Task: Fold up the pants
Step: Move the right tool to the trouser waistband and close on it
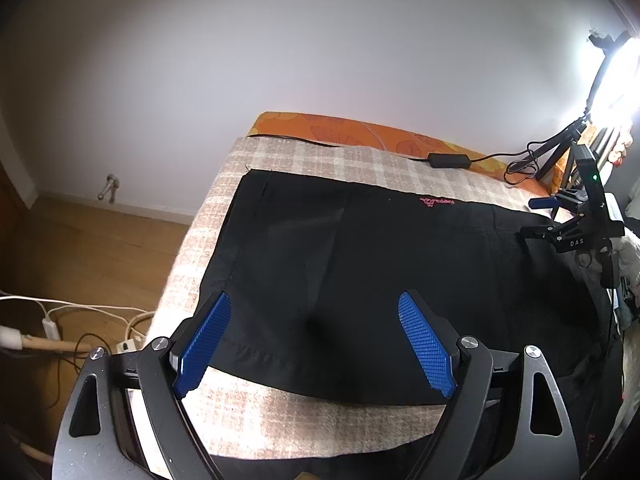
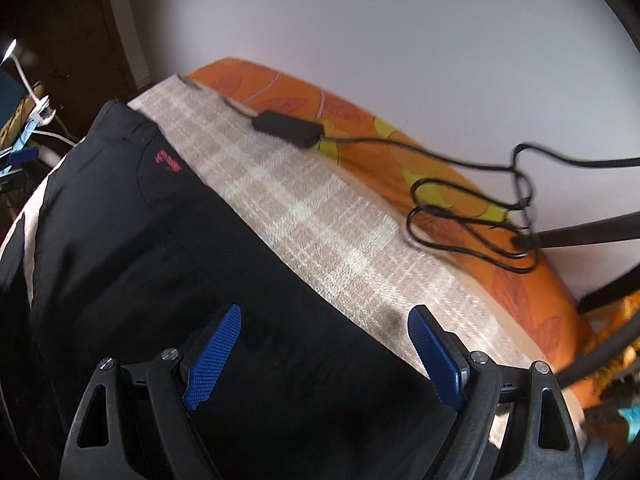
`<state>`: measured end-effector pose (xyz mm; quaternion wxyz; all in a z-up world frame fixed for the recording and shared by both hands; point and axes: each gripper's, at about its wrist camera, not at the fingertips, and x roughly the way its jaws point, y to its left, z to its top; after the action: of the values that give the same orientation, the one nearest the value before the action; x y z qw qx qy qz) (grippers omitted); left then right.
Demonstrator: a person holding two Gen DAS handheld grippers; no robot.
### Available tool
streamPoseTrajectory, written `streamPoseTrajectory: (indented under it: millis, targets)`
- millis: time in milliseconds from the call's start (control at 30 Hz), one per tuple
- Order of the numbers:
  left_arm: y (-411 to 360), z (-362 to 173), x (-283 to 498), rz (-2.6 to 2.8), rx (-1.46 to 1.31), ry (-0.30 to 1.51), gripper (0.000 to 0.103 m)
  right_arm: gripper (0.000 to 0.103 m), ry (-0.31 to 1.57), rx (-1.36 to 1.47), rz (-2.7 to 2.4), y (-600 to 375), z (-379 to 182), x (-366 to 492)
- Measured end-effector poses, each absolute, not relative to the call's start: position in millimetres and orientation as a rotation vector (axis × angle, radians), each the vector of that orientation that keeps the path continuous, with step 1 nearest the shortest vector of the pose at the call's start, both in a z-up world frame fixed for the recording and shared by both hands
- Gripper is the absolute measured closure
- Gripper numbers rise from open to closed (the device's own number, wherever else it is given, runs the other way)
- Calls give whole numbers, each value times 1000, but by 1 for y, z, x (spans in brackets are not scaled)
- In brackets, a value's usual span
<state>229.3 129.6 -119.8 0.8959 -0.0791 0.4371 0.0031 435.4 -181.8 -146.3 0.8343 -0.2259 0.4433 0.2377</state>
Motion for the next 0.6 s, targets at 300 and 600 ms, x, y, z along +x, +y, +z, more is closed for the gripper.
streamPoseTrajectory:
  millis: [300, 600]
  targets:
    - [139, -124, 239, 19, -210, 919, 17, 38, 969, -440, 583, -182, -149, 437]
    - [149, -124, 255, 25, -281, 936, 17, 98, 924, -509, 545, -163, -138, 399]
